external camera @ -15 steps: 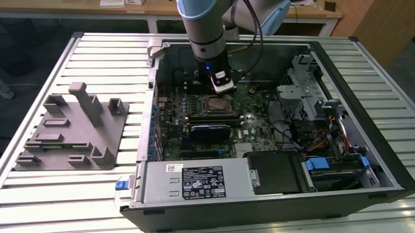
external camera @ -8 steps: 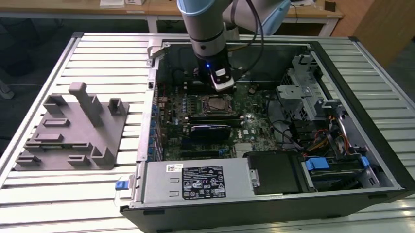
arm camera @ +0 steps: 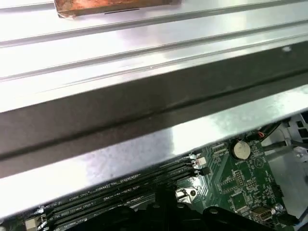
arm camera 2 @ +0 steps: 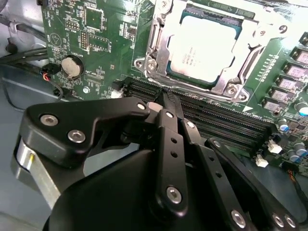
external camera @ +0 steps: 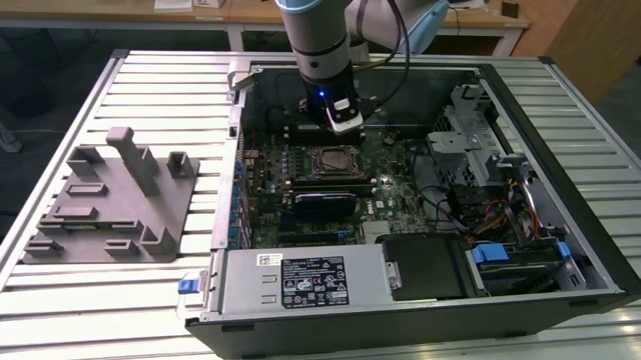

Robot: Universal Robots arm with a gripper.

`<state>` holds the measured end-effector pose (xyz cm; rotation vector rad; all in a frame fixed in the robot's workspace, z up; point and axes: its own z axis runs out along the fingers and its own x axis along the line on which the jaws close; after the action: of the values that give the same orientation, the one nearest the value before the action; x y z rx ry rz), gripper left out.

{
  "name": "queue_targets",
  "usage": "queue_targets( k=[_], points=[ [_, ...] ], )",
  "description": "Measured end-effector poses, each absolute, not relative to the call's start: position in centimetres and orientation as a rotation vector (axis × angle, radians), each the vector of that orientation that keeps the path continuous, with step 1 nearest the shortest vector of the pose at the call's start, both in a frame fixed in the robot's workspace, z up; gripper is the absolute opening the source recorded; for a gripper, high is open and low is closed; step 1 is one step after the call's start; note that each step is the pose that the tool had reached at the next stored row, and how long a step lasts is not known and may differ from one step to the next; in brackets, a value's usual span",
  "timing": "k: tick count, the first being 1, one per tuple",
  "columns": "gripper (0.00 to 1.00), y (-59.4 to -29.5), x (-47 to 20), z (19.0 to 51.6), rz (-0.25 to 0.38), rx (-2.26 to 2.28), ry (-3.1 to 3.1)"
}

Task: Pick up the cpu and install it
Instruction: 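Install the first cpu locking lever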

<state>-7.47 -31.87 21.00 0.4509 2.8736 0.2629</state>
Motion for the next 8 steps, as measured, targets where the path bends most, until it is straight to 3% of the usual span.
queue_targets(
  k=[8],
  points=[
    [0.11,-31.87,-7.05,20.99,0.251,0.454,2.890]
  ],
)
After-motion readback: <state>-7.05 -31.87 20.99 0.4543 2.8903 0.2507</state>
